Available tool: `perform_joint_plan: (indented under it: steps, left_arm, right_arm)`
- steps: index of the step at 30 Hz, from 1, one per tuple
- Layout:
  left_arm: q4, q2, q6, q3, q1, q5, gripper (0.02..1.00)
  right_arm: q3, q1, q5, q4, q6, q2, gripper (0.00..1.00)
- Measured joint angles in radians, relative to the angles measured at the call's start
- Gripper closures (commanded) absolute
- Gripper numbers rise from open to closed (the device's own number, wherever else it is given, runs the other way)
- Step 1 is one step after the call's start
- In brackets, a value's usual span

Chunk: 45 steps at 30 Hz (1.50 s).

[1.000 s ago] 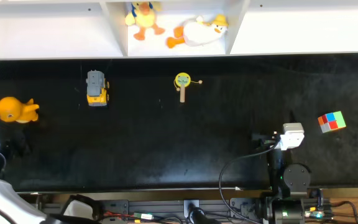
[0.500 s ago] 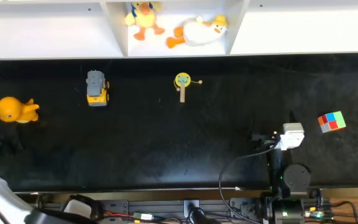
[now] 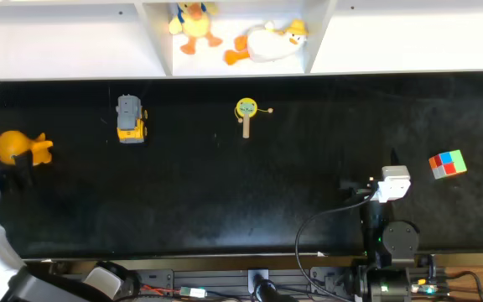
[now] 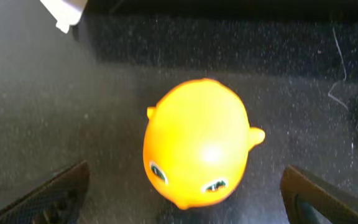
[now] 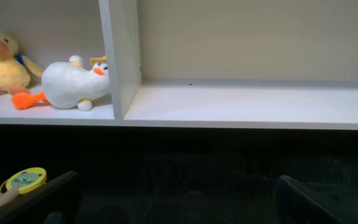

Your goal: Store Toys

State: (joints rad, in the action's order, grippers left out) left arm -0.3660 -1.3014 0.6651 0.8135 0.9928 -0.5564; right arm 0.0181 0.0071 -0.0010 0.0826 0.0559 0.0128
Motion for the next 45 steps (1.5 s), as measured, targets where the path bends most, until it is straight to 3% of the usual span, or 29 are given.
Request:
perform_joint_plan:
  steps: [34,45]
  left_arm:
    - [0.022,-0.107,-0.004,0.033,-0.004,0.000,0.020]
    - [0.044,-0.107,-0.008,0.033,-0.056,-0.003,0.020]
  right_arm:
    - [0.000,0.000,0.000,0.000,0.000,0.000,0.005]
    - [0.000,0.000,0.000,0.000,0.000,0.000,0.005]
